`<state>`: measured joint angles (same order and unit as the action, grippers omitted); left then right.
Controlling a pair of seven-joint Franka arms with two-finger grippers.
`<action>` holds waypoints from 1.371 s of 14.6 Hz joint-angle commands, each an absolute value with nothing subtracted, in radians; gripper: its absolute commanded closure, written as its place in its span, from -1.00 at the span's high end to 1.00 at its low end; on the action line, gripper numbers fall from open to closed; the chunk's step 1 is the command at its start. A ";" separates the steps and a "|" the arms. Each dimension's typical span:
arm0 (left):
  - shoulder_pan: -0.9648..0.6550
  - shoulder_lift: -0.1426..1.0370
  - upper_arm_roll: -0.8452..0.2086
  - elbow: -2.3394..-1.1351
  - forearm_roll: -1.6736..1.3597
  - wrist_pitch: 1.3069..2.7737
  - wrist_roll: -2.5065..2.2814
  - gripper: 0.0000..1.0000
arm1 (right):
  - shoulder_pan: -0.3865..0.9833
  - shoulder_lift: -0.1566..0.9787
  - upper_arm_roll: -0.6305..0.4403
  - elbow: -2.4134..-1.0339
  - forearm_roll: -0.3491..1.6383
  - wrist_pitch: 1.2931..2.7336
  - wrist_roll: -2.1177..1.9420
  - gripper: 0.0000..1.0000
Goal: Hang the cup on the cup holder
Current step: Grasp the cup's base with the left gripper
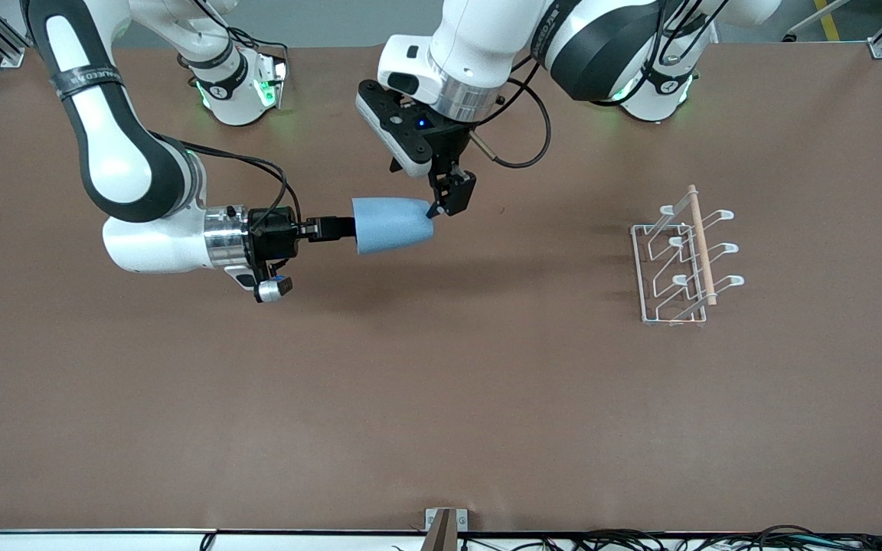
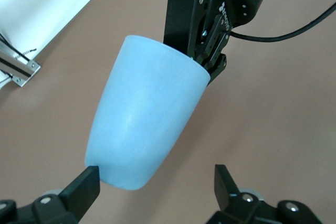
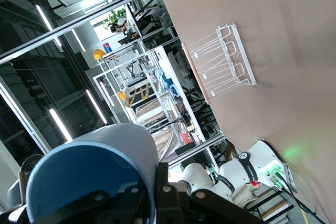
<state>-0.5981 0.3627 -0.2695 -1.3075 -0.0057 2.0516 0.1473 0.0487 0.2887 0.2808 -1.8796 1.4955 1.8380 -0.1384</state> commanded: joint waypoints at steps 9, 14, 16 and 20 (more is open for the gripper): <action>-0.621 0.417 -0.252 -1.281 0.020 2.138 0.365 0.86 | 0.083 0.273 0.281 -1.902 1.528 1.835 -0.133 -0.90; -0.620 0.446 -0.253 -1.287 0.040 2.149 0.399 0.87 | 0.089 0.272 0.281 -1.910 1.528 1.833 -0.133 -0.89; -0.618 0.449 -0.253 -1.289 0.044 2.145 0.409 0.84 | 0.089 0.272 0.281 -1.910 1.528 1.832 -0.133 -0.88; -0.611 0.449 -0.255 -1.289 0.049 2.135 0.460 0.47 | 0.087 0.272 0.281 -1.910 1.528 1.829 -0.133 -0.87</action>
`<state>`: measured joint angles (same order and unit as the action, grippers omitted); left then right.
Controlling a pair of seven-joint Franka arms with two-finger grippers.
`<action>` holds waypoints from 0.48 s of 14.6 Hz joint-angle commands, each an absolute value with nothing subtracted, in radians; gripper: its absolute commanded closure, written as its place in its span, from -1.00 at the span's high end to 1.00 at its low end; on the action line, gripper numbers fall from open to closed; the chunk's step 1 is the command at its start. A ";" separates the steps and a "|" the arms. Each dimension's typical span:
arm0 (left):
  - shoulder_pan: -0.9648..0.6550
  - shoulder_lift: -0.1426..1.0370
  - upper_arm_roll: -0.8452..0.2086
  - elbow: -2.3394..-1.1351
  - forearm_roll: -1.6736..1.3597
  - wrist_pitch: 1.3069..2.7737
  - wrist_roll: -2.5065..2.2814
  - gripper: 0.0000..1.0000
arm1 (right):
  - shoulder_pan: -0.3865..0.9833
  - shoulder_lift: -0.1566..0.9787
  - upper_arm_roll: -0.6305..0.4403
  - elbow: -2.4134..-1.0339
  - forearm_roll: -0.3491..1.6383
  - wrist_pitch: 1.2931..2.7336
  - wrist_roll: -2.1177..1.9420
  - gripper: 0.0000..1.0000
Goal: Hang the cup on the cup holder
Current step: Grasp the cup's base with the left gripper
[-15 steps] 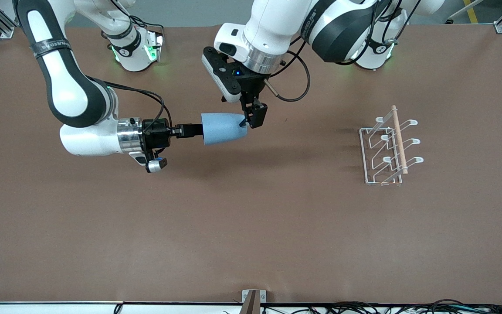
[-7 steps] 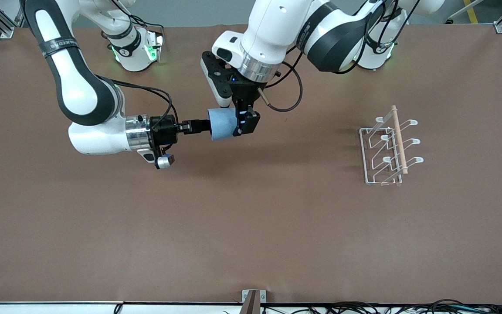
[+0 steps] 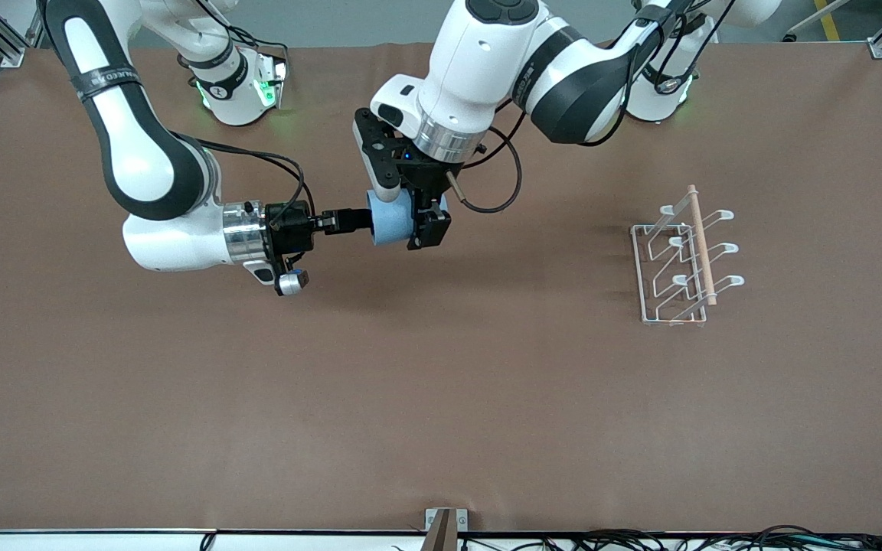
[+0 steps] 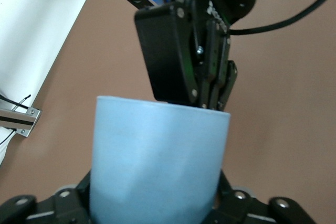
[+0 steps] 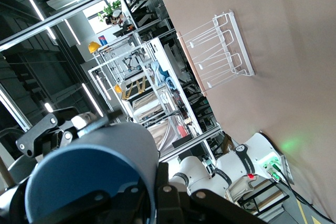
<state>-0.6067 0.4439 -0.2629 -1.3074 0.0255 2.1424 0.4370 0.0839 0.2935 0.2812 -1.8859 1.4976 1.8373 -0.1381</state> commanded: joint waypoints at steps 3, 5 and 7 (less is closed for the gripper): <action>-0.609 0.448 -0.253 -1.287 0.046 2.068 0.480 0.22 | 0.087 0.272 0.281 -1.910 1.528 1.829 -0.133 -0.85; -0.607 0.436 -0.253 -1.285 0.046 2.011 0.479 0.21 | 0.086 0.272 0.279 -1.910 1.528 1.829 -0.133 -0.41; -0.606 0.414 -0.253 -1.285 0.046 1.936 0.479 0.22 | 0.083 0.271 0.279 -1.908 1.526 1.829 -0.135 0.74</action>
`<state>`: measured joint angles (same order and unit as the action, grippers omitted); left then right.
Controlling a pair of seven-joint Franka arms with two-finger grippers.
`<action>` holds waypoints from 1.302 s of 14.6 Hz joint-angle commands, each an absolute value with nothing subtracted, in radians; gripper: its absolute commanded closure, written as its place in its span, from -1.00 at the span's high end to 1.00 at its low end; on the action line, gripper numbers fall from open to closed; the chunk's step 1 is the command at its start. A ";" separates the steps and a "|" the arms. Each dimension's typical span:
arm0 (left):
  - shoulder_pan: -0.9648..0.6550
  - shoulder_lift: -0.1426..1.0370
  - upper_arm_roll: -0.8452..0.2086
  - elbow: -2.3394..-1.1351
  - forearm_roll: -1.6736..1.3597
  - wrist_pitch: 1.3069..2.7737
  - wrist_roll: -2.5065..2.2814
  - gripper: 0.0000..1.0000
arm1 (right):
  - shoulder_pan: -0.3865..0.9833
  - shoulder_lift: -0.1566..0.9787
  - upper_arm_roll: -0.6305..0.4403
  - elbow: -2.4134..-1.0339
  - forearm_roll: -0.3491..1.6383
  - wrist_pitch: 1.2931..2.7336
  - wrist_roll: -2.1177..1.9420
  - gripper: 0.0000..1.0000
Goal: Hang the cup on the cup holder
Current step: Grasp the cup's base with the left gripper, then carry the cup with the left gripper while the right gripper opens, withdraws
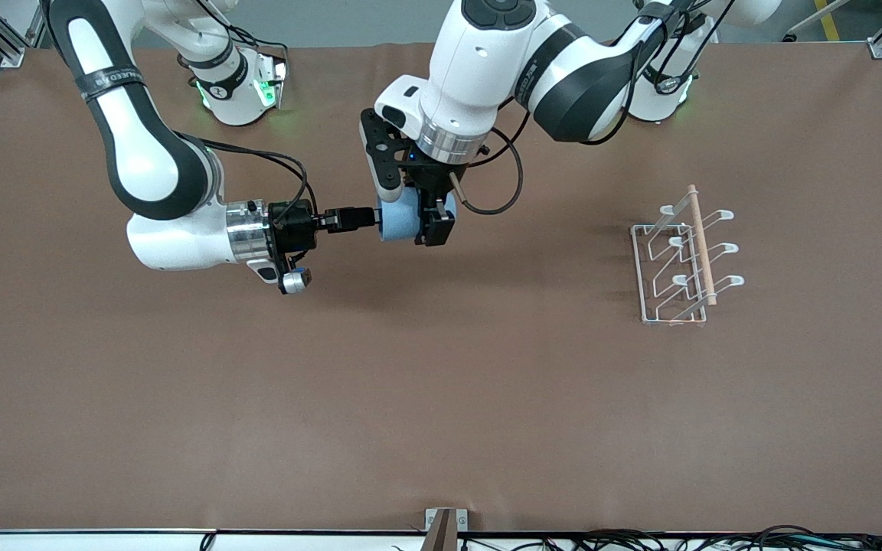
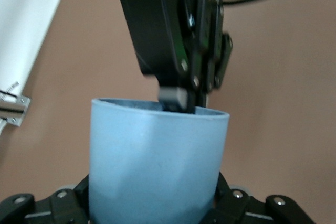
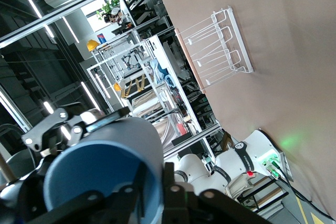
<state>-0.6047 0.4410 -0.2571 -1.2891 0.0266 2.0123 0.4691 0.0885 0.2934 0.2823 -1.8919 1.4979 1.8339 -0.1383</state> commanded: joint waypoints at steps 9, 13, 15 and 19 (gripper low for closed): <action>-0.480 0.371 -0.253 -1.289 0.323 1.473 0.506 0.23 | -0.050 0.272 0.268 -1.786 1.109 1.836 -0.081 1.00; -0.424 0.383 -0.253 -1.324 0.538 1.339 0.567 0.23 | -0.133 0.272 0.267 -1.747 0.748 1.867 -0.046 1.00; -0.393 0.385 -0.253 -1.385 0.633 1.330 0.603 0.23 | -0.176 0.272 0.267 -1.746 0.594 1.911 -0.046 1.00; -0.387 0.387 -0.253 -1.520 0.791 1.319 0.609 0.23 | -0.225 0.270 0.268 -1.703 0.280 1.950 -0.046 1.00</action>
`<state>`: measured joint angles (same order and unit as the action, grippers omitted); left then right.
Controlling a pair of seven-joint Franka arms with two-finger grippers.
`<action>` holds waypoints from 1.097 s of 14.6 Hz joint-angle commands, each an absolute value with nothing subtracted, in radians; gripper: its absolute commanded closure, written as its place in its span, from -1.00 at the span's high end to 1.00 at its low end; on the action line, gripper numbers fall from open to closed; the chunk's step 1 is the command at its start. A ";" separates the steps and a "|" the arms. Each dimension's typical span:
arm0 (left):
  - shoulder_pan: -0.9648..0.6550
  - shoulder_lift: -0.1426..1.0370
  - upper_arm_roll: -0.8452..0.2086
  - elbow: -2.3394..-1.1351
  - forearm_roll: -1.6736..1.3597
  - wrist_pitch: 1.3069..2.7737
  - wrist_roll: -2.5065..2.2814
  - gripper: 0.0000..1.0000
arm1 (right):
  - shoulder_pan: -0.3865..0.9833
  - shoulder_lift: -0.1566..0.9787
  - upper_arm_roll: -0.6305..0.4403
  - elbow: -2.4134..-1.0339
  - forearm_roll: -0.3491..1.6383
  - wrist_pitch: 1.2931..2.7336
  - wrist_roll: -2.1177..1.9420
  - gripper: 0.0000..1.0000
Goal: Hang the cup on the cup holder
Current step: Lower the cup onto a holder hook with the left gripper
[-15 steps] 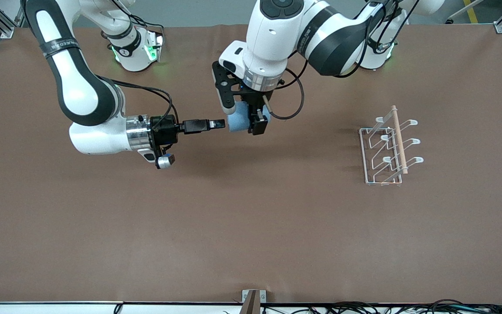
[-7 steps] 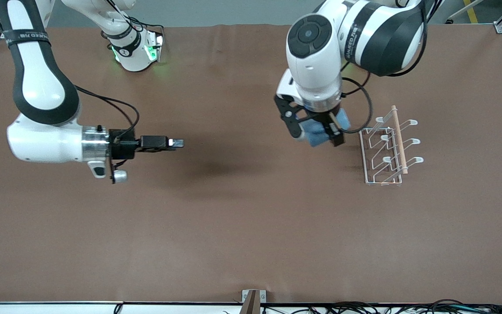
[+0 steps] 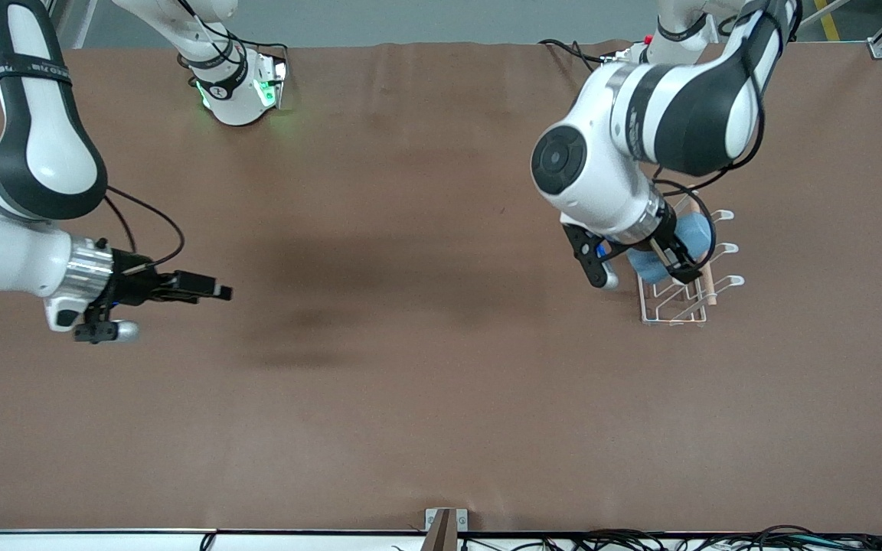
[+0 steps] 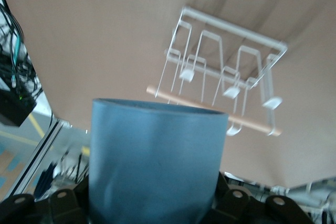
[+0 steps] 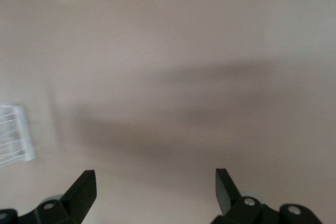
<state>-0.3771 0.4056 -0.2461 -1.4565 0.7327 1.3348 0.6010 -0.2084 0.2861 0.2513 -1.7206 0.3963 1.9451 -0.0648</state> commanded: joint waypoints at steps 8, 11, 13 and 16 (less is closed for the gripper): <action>-0.337 0.469 -0.253 -1.611 0.877 1.255 0.673 0.23 | -0.150 0.249 0.275 -1.612 0.026 1.939 0.055 1.00; -0.341 0.531 -0.255 -1.612 0.943 1.255 0.689 0.26 | -0.153 0.221 0.268 -1.574 0.008 1.937 0.058 1.00; -0.338 0.546 -0.255 -1.620 0.957 1.255 0.695 0.26 | -0.149 0.190 0.230 -1.551 0.008 1.913 0.052 1.00; -0.336 0.566 -0.255 -1.618 0.995 1.256 0.703 0.26 | -0.098 0.103 0.112 -1.551 0.011 1.794 0.052 1.00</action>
<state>-0.3379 0.5658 -0.2498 -1.6197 0.9591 1.2721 0.6720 -0.1285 0.1754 0.1723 -1.5343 0.0237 1.8611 0.0400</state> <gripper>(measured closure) 0.207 0.000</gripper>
